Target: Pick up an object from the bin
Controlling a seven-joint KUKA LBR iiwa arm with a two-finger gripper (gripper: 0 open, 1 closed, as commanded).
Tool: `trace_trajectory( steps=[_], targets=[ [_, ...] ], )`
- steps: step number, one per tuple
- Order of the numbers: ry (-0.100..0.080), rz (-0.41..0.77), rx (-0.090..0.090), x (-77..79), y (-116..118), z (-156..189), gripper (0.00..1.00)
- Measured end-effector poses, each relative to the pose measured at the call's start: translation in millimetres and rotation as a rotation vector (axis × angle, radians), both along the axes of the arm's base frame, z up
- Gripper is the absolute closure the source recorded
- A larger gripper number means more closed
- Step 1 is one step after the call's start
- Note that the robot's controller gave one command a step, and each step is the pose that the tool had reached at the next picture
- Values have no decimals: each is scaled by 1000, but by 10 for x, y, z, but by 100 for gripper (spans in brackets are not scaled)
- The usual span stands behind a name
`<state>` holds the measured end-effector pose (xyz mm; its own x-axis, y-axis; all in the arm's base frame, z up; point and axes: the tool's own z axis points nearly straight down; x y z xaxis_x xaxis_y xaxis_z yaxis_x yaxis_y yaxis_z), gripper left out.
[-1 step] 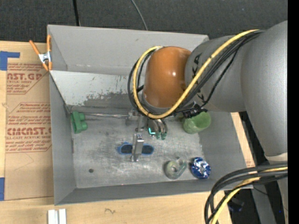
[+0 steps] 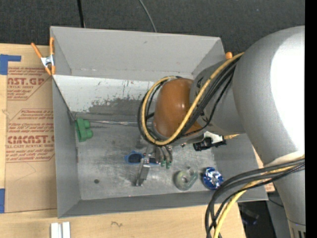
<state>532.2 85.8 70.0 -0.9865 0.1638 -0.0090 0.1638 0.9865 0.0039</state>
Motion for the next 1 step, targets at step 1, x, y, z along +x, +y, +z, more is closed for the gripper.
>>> trace_trajectory(
  steps=[1],
  targets=[
    [3, 0, 0, 4, -2, 18, 100]
  ],
)
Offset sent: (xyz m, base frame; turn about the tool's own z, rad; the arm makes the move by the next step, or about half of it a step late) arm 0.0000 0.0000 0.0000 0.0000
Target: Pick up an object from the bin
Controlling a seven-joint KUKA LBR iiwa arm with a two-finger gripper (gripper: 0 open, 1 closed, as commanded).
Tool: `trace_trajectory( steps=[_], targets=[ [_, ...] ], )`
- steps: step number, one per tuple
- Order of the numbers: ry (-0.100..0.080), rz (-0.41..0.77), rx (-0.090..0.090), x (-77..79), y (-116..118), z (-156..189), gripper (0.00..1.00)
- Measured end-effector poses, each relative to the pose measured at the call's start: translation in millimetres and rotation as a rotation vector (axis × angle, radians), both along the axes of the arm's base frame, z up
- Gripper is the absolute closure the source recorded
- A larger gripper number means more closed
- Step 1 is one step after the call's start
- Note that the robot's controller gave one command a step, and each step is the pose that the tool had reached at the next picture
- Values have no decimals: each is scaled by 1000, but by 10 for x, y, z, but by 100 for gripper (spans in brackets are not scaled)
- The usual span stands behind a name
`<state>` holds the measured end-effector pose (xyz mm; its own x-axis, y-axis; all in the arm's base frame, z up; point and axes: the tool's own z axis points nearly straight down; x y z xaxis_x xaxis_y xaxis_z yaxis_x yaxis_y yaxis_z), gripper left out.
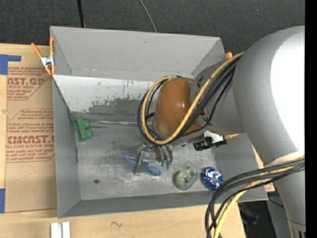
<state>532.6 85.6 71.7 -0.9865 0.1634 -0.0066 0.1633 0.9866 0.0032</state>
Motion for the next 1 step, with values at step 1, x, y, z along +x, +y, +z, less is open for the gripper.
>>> trace_trajectory(
  steps=[1],
  targets=[
    [-4, 157, -3, 58, -182, 2199, 100]
  ],
)
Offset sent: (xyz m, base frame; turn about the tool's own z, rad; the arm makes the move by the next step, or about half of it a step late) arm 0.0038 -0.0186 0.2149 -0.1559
